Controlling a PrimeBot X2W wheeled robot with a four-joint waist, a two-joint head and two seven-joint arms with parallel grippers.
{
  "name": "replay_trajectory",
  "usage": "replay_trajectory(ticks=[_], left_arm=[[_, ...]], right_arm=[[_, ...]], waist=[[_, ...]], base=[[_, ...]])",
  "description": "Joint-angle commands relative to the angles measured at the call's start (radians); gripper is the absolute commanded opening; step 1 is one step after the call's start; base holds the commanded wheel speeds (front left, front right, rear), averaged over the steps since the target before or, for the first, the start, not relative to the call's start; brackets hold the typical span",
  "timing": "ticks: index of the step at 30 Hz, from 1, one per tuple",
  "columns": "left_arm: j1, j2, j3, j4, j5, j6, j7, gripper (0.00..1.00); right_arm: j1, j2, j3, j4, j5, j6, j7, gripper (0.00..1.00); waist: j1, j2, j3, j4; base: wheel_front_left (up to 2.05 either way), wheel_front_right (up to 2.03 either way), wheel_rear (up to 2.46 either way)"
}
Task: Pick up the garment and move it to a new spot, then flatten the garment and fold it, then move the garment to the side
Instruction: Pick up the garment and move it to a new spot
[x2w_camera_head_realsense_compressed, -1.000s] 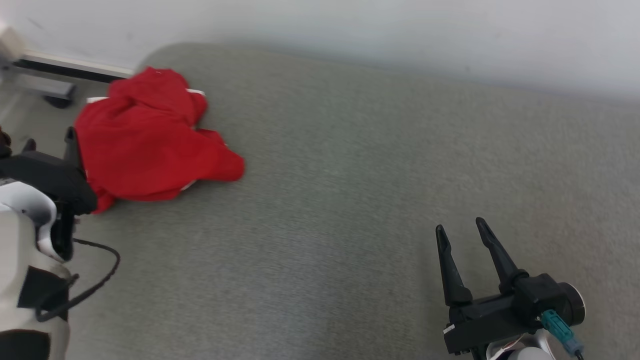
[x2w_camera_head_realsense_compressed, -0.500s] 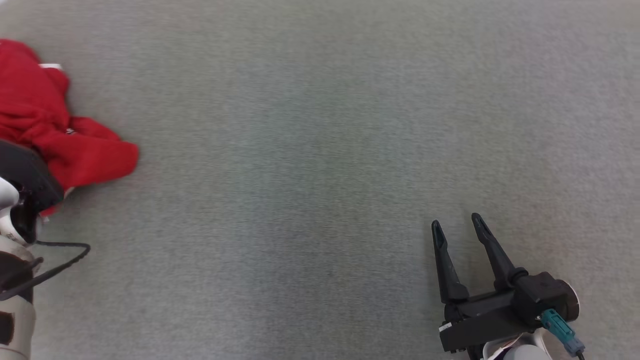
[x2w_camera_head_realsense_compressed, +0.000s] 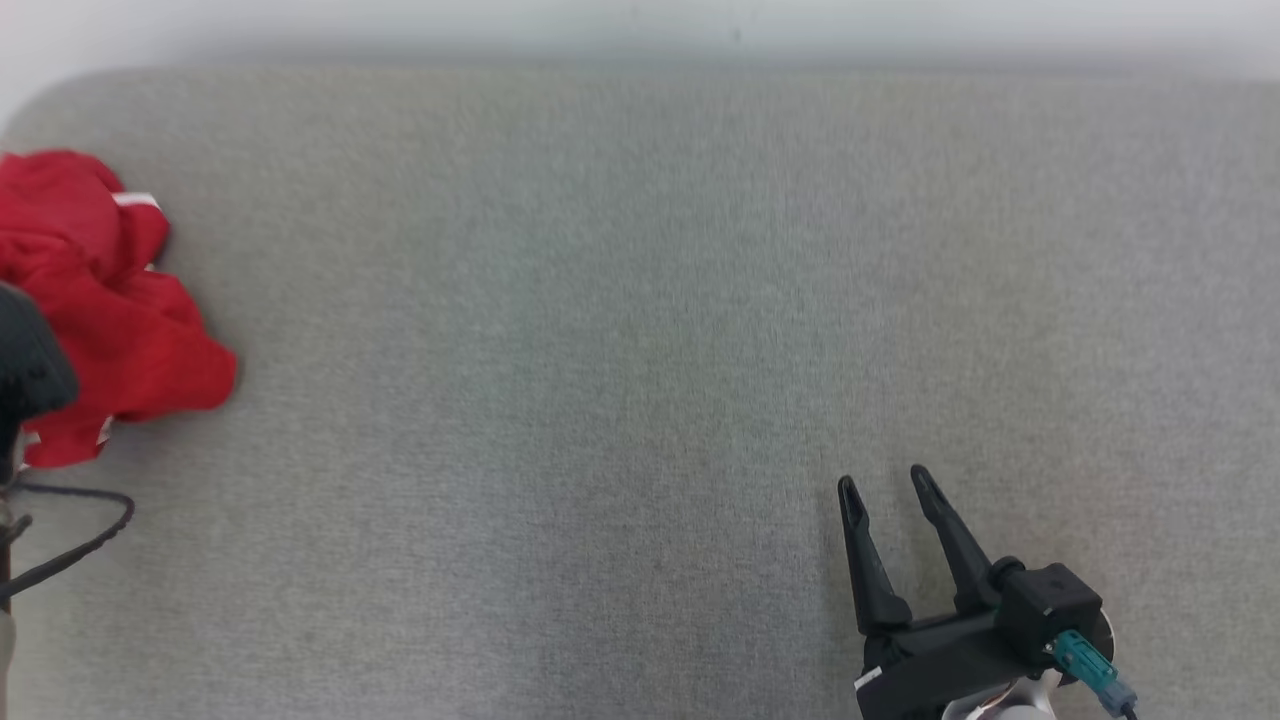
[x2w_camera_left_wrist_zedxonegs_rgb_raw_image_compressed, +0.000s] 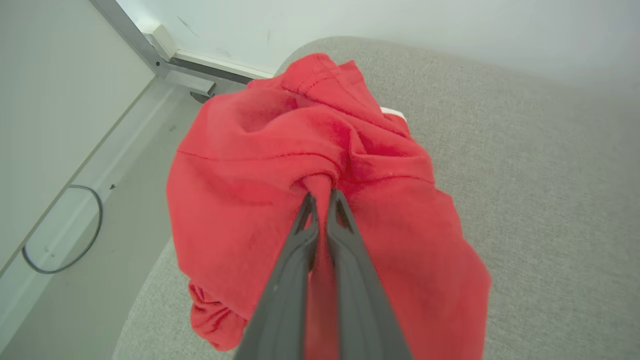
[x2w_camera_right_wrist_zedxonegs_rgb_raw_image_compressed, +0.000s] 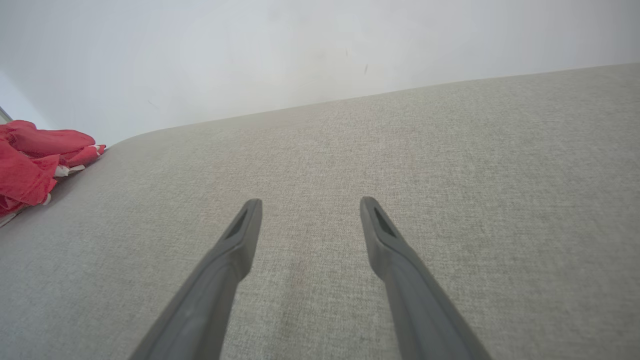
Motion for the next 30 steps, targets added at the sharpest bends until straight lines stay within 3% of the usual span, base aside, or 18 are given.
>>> replay_trajectory(ticks=[1, 7, 13, 21, 27, 30], left_arm=[[0.004, 0.007, -0.009, -0.028, 0.012, -0.005, 0.0, 0.0], [0.002, 0.025, -0.062, -0.168, 0.026, -0.045, 0.01, 0.0], [0.021, 0.014, -0.13, -0.365, -0.021, -0.074, 0.026, 0.0], [0.122, 0.011, -0.25, -0.721, -0.152, -0.077, -0.024, 0.0], [0.219, -0.028, -0.31, -0.831, -0.17, -0.076, -0.075, 0.0], [0.28, -0.083, -0.345, -0.825, -0.181, -0.069, -0.11, 0.0]], right_arm=[[0.013, 0.001, 0.002, 0.013, 0.011, 0.003, -0.006, 1.0], [0.052, 0.001, -0.006, 0.045, 0.052, 0.003, -0.01, 1.0], [0.094, 0.001, -0.039, 0.03, 0.059, 0.003, -0.008, 1.0], [0.116, 0.001, -0.067, 0.019, 0.024, 0.003, -0.008, 1.0], [0.112, 0.001, -0.081, 0.013, 0.009, 0.003, -0.009, 1.0], [0.11, 0.001, -0.088, 0.012, 0.005, 0.003, -0.009, 1.0]], waist=[[0.0001, -0.0001, -0.101, 0.029], [0.0001, -0.0001, -0.238, 0.03], [0.0001, -0.0001, -0.311, -0.013], [0.0001, -0.0001, -0.337, -0.156], [0.0001, -0.0001, -0.333, -0.261], [0.0001, -0.0001, -0.327, -0.313]], base=[[0.0, 0.0, 0.0], [0.0, 0.0, 0.0], [0.0, 0.0, 0.0], [0.0, 0.0, 0.0], [0.0, 0.0, 0.0], [0.0, 0.0, 0.0]])
